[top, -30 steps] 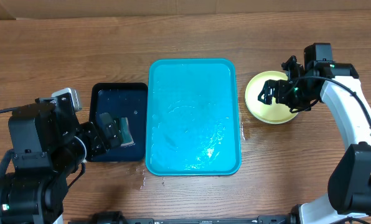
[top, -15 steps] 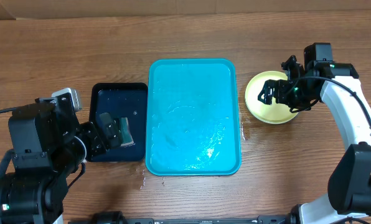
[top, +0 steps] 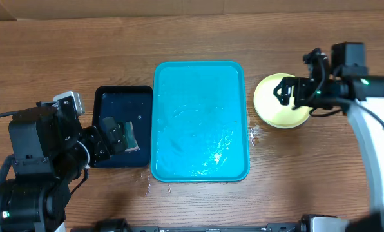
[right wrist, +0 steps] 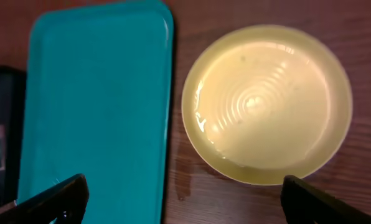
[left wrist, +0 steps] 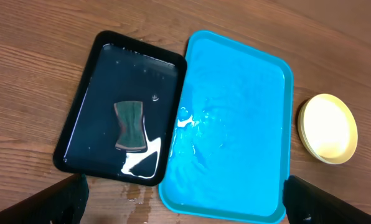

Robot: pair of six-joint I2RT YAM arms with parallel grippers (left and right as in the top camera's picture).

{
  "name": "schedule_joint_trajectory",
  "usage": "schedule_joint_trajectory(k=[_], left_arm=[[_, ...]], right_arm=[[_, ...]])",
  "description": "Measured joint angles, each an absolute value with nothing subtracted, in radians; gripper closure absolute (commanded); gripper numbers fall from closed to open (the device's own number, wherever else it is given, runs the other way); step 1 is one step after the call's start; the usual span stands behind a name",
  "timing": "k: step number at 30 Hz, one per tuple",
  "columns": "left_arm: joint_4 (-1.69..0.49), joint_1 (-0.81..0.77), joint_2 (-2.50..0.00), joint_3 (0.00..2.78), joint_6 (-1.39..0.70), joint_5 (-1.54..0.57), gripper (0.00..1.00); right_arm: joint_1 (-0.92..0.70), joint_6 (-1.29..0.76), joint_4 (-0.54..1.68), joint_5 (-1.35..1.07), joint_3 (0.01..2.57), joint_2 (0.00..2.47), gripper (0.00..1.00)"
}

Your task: Clean dirty plates on tray and stack at the side

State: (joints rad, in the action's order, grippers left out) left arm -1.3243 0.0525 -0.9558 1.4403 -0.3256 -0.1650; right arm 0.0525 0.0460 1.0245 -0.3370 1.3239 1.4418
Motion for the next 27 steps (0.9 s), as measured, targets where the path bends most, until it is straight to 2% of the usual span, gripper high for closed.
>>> schedule_joint_trajectory(k=[11, 20, 27], left_arm=[[-1.324, 0.052, -0.956, 1.44, -0.326, -0.165, 0.0], [-1.324, 0.052, -0.956, 1.44, -0.326, -0.165, 0.0], [-1.325, 0.052, -0.956, 1.44, -0.326, -0.165, 0.0]], right_arm=[[0.043, 0.046, 1.025, -0.34, 1.324, 1.005, 0.0], [-0.099, 0.058, 1.025, -0.29, 1.322, 0.628, 0.0], [-0.106, 0.061, 0.987, -0.258, 1.187, 0.304, 0.0]])
